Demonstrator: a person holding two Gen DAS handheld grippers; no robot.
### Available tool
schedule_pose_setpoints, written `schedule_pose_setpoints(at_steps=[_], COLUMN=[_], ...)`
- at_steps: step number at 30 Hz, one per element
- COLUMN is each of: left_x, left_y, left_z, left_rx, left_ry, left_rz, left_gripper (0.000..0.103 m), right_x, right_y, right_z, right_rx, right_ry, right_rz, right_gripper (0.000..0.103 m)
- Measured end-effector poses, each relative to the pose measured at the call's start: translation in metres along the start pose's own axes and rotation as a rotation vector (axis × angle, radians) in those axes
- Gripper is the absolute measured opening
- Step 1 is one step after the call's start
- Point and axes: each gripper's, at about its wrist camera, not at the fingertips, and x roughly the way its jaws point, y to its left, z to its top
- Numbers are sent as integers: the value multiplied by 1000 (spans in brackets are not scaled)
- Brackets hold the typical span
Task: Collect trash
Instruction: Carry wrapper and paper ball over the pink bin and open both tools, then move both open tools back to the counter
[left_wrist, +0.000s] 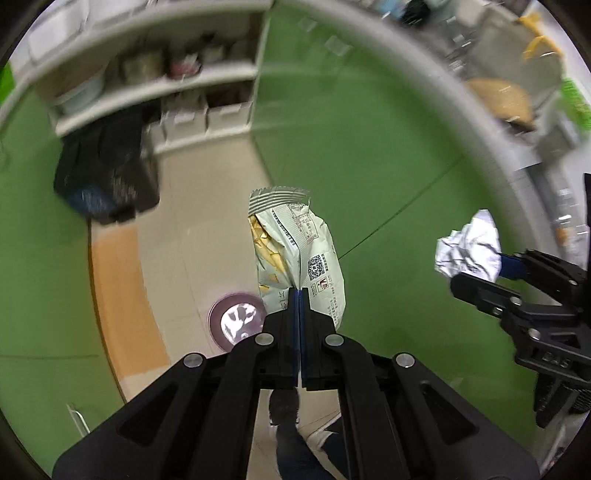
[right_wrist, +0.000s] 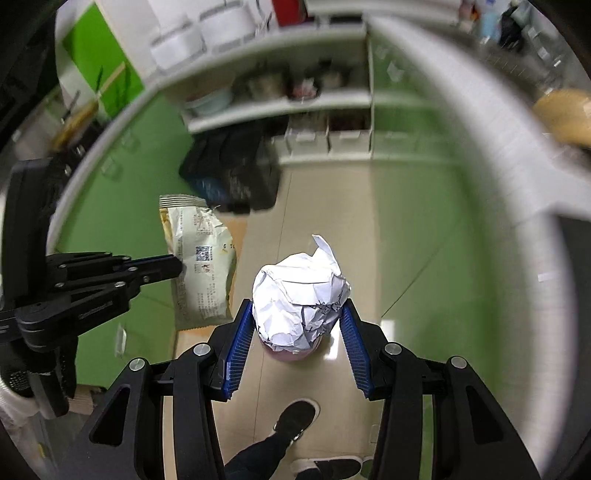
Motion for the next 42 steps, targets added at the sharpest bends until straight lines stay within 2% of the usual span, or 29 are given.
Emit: schedule_pose_setpoints(at_steps=[4, 7, 11, 13, 14, 15, 16, 17, 18, 19, 21, 23, 25, 36, 37, 39, 40, 41, 42], left_x=[96, 155, 211, 233, 240, 246, 249, 253, 256, 258, 259, 255, 241, 165, 161, 155, 153, 152, 151], left_y=[40, 65, 90, 101, 105, 108, 111, 114, 117, 119, 124, 130, 135, 171, 175, 181, 184, 187, 188], left_z=[-30, -52, -77, -87, -88, -91, -94, -98, -99, -102, -107, -106, -105, -101, -102, -103, -104, -104, -105], left_rx=[-53, -86, -118, -136, -139, -141, -146, -157, -162, -165, -178, -187, -205, -265, -274, -286, -292, -297, -303], left_ry=[64, 97, 131, 145, 150, 153, 152, 142, 141, 142, 136, 127, 97, -52, -62, -78, -83, -85, -87], left_rz=[0, 5, 16, 19, 25, 32, 38, 27, 25, 25, 15, 11, 9, 47, 48, 54, 56, 57, 57], left_gripper=[0, 1, 1, 6, 11, 33, 62, 68, 72, 81, 91, 93, 100, 100, 100, 100, 100, 100, 100], right_x=[84, 131, 177, 192, 200, 206, 211, 216, 217, 219, 224, 227, 234, 285, 293, 307, 310, 316, 318], right_y=[-3, -8, -14, -17, -17, -19, -19, -18, -18, -17, -14, -8, -1, 39, 41, 43, 43, 43, 42], right_z=[-23, -43, -63, -63, -67, -67, -67, -69, -70, -69, -69, -69, -67, -56, -55, -56, -57, -58, -59], right_rx=[1, 4, 12, 16, 18, 18, 16, 13, 10, 7, 3, -9, -20, -102, -107, -105, -105, -104, -101], right_ry=[79, 119, 153, 162, 166, 170, 173, 177, 179, 182, 187, 193, 203, 245, 250, 258, 259, 258, 259], right_rz=[5, 7, 7, 4, 4, 4, 4, 5, 6, 6, 9, 15, 23, 90, 95, 102, 100, 95, 95], right_gripper=[46, 46, 46, 46, 46, 46, 46, 46, 46, 46, 46, 46, 46, 49, 53, 67, 82, 90, 90])
